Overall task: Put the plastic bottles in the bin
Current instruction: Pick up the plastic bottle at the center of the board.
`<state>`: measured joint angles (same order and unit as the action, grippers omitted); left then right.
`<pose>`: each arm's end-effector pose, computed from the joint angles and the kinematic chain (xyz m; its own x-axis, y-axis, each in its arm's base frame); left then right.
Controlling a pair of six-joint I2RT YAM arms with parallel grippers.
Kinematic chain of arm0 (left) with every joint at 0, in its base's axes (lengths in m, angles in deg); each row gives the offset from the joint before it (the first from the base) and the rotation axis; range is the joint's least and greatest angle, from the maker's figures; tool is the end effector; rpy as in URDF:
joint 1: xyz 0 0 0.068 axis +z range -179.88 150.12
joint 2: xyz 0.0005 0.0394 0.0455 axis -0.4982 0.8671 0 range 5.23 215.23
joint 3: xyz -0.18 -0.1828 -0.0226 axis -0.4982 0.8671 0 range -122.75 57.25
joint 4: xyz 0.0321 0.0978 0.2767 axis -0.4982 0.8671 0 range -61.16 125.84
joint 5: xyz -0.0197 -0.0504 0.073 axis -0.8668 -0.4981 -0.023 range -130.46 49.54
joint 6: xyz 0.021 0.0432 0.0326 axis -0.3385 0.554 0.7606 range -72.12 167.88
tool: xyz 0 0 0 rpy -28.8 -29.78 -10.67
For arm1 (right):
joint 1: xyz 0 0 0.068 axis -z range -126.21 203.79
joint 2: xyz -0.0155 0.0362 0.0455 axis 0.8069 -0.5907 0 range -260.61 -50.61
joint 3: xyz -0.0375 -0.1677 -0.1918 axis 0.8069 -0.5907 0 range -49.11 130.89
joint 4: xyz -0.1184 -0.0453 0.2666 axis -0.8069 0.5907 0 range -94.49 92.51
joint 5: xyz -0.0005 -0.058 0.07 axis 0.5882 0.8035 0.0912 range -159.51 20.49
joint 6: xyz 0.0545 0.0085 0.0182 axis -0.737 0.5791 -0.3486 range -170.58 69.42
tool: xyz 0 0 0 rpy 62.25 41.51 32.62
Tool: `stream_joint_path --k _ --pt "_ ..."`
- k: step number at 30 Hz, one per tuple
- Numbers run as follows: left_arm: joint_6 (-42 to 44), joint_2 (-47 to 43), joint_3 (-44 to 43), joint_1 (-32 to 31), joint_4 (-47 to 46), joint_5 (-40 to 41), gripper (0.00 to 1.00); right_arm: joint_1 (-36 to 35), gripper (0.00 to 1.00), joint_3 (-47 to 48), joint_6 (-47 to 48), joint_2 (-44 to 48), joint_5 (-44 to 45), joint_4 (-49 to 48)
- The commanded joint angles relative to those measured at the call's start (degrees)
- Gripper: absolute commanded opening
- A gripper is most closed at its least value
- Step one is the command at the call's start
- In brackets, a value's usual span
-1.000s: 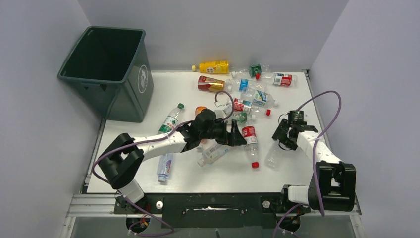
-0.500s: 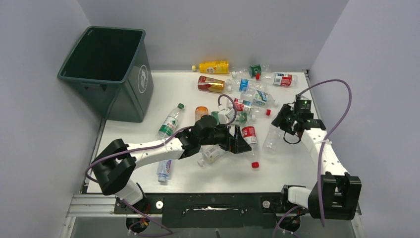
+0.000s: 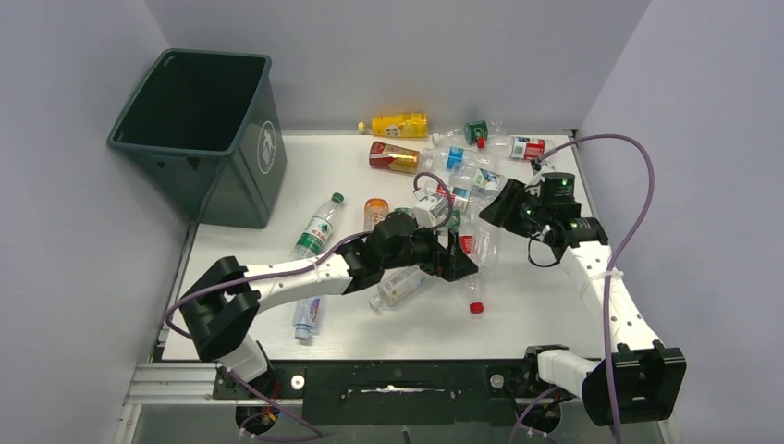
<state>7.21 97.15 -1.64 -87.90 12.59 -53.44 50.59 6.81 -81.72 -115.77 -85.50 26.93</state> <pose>0.2071 -0.3494 0.2257 -0.7288 -0.0317 -0.6840 0.6137 0.4128 -0.6730 0.2879 0.0276 0.2785 -0.6924 0.4591 -0.5566 0.1117 0.8303 0.5459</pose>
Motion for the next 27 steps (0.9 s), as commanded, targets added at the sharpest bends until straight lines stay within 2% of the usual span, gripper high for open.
stream_joint_path --k 1,7,17,19,24,27 --pt "2.1 1.2 -3.8 -0.2 -0.1 3.9 0.92 -3.8 0.42 2.9 -2.3 0.4 -3.7 -2.7" --pt "4.5 0.9 -5.0 -0.3 3.9 9.0 0.91 -8.2 0.42 3.8 -3.6 -0.3 -4.6 -3.6" --pt "4.2 0.4 -5.1 -0.3 3.6 8.6 0.90 -14.0 0.41 0.3 -6.4 1.2 -5.0 -8.0" --pt "3.7 0.3 -4.8 -0.3 3.7 8.9 0.83 -14.5 0.41 -0.9 -7.1 2.4 -4.8 -9.3" --pt "2.8 -0.4 -3.6 -0.3 4.5 9.2 0.51 -16.0 0.43 -3.9 -8.7 5.9 -4.1 -11.6" --pt "2.5 -0.7 -2.9 -0.3 5.0 9.3 0.37 -17.0 0.47 -6.5 -9.5 8.4 -2.9 -12.5"
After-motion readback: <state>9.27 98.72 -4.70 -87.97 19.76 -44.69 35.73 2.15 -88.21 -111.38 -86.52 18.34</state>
